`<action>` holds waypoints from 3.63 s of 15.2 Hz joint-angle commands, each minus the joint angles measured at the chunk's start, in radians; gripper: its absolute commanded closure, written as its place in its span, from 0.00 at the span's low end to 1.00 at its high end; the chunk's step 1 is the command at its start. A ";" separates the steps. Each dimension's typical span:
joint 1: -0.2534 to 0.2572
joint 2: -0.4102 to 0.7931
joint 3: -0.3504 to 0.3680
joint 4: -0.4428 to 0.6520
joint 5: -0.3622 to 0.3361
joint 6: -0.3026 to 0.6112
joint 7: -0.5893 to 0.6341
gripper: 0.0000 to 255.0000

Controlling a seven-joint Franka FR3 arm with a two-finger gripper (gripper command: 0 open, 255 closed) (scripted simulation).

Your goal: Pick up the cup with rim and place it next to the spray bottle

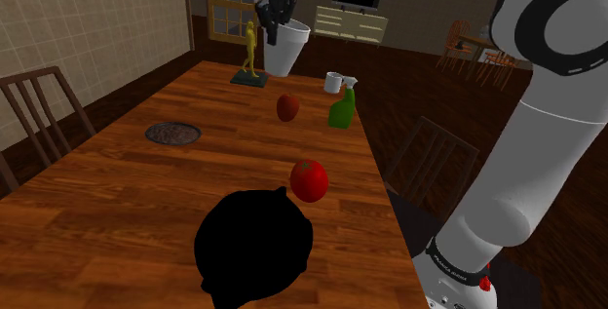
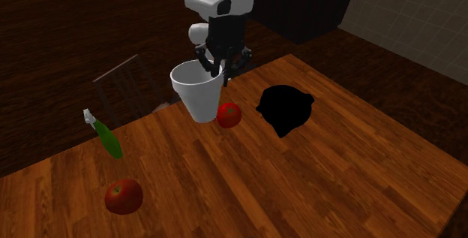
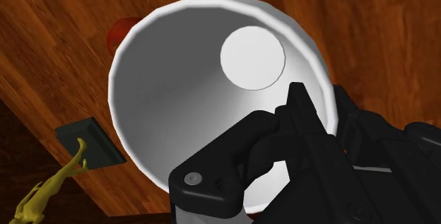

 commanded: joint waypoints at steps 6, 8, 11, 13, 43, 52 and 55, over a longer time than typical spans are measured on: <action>-0.102 -0.069 -0.086 -0.087 0.047 0.051 -0.177 1.00; -0.127 -0.077 -0.110 -0.097 0.055 0.062 -0.226 1.00; -0.164 -0.079 -0.148 -0.102 0.065 0.074 -0.298 1.00; -0.188 -0.075 -0.172 -0.098 0.070 0.080 -0.345 1.00; -0.277 -0.088 -0.256 -0.431 0.091 0.418 -0.484 1.00; -0.277 -0.078 -0.257 -0.540 0.084 0.536 -0.471 1.00; -0.278 -0.071 -0.257 -0.572 0.080 0.575 -0.466 1.00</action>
